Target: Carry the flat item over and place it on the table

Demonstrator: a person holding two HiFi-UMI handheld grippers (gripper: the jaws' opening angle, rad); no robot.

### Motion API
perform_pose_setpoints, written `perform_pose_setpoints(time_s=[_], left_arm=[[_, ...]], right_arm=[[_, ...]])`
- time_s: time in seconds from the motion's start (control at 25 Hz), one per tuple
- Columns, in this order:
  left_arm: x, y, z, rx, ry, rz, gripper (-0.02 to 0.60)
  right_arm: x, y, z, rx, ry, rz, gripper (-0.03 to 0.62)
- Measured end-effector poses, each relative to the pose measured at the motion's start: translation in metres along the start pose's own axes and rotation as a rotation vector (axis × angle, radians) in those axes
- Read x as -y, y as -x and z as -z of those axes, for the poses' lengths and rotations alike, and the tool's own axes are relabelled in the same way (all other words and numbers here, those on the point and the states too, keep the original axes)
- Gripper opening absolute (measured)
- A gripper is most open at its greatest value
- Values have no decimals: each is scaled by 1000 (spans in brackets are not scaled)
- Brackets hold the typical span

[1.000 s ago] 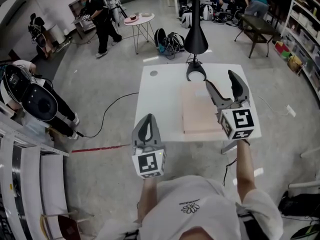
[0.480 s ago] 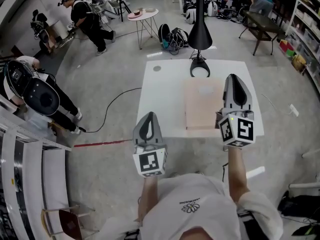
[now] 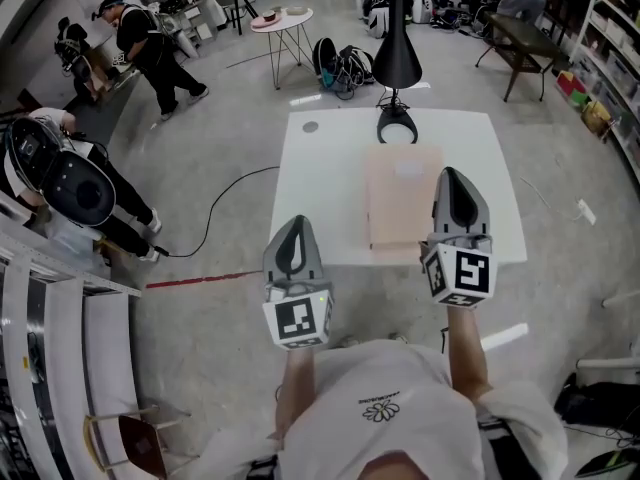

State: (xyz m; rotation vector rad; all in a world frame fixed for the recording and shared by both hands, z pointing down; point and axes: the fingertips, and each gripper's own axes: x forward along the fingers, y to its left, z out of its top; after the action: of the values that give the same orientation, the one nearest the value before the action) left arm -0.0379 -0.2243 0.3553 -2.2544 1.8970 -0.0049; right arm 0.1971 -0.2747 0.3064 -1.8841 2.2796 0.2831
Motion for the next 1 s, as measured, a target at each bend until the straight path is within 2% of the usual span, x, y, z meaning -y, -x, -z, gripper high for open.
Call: perform_pose_setpoints(time_s=[0.48,0.68,1.0], left_arm=[[9,-4,-2,11,15,18,15],[9,-4,-7,34,57,5,15],[9,-7,0,9,13,18,15]], right_arm=[[-16,21,27,-71,64,-20,12],[-16,23,29,-83,74,-21,12],[-14,20,33,-87,80,-22,12]])
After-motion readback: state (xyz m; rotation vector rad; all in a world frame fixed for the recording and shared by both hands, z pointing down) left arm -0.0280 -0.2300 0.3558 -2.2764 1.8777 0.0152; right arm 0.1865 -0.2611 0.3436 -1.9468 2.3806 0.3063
